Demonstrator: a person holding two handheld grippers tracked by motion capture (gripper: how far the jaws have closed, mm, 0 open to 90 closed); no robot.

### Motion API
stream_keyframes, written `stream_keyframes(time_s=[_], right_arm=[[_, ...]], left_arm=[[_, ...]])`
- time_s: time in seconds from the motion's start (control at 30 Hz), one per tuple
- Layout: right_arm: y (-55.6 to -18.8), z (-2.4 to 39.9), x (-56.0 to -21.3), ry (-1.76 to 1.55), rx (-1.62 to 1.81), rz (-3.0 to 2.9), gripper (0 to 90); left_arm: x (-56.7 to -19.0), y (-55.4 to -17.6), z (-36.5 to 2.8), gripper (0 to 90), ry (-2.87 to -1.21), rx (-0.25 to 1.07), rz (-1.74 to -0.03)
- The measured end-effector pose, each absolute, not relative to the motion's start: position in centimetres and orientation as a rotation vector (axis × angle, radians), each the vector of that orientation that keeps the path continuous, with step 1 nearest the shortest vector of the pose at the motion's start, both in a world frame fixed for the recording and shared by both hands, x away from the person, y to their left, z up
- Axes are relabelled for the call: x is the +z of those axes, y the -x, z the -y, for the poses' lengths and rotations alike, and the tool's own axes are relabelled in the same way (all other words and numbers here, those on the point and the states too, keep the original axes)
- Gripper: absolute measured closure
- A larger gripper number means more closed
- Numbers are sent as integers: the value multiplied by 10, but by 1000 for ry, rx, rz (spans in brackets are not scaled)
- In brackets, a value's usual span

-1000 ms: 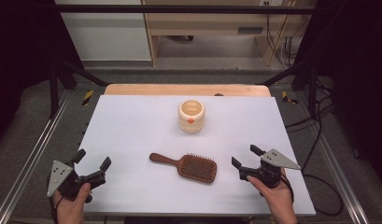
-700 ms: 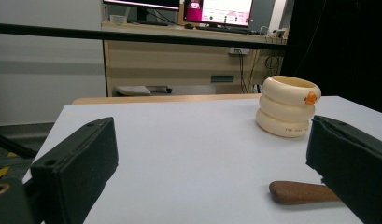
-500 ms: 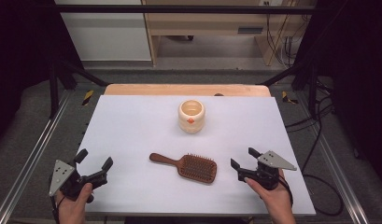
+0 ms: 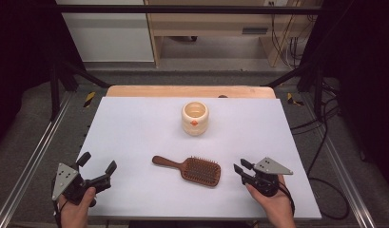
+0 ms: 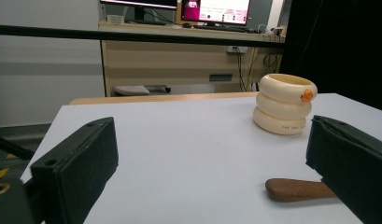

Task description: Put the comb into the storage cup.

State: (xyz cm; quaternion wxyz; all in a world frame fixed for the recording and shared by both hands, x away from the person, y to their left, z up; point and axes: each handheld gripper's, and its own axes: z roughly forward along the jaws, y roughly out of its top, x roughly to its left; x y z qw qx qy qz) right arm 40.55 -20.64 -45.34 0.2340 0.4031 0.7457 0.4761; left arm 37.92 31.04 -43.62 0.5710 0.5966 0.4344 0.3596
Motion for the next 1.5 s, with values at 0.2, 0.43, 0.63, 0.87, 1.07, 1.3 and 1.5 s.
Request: stream_keyframes(time_s=[0.2, 0.43, 0.63, 0.87, 1.07, 1.3, 1.5], right_arm=[[-400, 192, -458, -1033, 1289, -2144, 840], [-398, 185, -458, -1038, 1292, -2184, 898], [-397, 180, -459, -1021, 1301, -2206, 900], [-391, 164, -462, -947, 1288, -2272, 900], [-390, 154, -466, -883, 1265, -2330, 900], [-388, 143, -472, -805, 1232, -2401, 900], [-389, 135, -477, -762, 1191, -2446, 900]], left_arm=[[-436, -378, -308, 25, -1414, 852, -1011], [-437, -380, -306, 20, -1428, 845, -992], [-438, -379, -302, 23, -1451, 843, -995], [-440, -382, -294, 23, -1492, 827, -975], [-442, -382, -291, 25, -1507, 815, -985], [-443, -385, -289, 24, -1516, 807, -980], [-444, -388, -287, 28, -1524, 815, -983]])
